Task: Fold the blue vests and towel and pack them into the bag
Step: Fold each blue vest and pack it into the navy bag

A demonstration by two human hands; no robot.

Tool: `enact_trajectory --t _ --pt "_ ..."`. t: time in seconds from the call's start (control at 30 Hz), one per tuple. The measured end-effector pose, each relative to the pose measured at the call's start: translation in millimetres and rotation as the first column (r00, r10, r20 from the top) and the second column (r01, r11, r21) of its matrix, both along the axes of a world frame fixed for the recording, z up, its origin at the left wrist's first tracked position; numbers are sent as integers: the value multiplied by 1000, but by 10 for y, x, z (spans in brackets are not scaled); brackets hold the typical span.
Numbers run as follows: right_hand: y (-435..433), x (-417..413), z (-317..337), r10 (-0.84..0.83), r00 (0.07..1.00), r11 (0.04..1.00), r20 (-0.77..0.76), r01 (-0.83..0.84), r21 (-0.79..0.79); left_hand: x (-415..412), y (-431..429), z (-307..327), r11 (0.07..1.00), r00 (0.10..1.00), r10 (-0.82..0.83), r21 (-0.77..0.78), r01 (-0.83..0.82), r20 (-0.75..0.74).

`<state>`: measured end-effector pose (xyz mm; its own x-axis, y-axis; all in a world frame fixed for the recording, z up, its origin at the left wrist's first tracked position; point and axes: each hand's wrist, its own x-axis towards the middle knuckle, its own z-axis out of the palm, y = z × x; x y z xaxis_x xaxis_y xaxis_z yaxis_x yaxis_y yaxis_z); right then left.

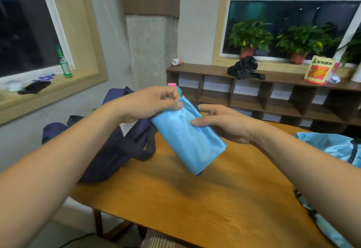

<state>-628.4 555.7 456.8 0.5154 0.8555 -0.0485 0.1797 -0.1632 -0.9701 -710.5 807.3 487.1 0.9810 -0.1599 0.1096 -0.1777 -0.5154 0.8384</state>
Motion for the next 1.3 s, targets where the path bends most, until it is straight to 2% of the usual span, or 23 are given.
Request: enact_trajectory --t 0.23,0.37,0.53,0.6,0.67,0.73,0.83,1.0,1.1,1.17,1.23,1.3 --pt "845 9 426 -44 950 999 309 50 -13 -242 771 185 981 973 193 -9 -193 124" --pt "1387 14 648 -12 867 996 498 55 -70 -386 1246 206 950 941 307 10 -311 145" --pt "2067 148 845 -13 808 992 589 82 -91 -453 1853 33 845 844 524 54 -532 115" --pt "2343 241 857 -99 816 988 569 147 -40 -425 2038 -112 786 812 560 207 -583 163" --pt "2611 335 812 -191 857 979 478 203 28 -375 2156 -295 766 871 476 430 -479 121" --pt "2866 408 719 -247 883 968 399 244 58 -314 2171 -462 755 939 343 600 -265 -16" --pt "3148 434 562 -270 874 961 404 272 54 -221 2031 -569 662 970 222 746 -72 -104" --pt "3340 409 342 -236 844 967 481 252 32 -51 1948 -664 478 935 226 868 137 -272" --pt "3326 432 282 -167 797 973 581 230 -36 -40 1966 -679 347 926 283 927 145 -251" --pt "3274 452 266 -87 701 968 708 226 -105 -92 2005 -613 270 941 298 960 76 -158" --pt "3213 493 237 5 607 958 795 224 -177 -160 2077 -492 247 947 311 969 -7 -73" --pt "3171 531 212 91 557 946 825 210 -246 -230 2198 -355 238 933 361 966 -96 4"
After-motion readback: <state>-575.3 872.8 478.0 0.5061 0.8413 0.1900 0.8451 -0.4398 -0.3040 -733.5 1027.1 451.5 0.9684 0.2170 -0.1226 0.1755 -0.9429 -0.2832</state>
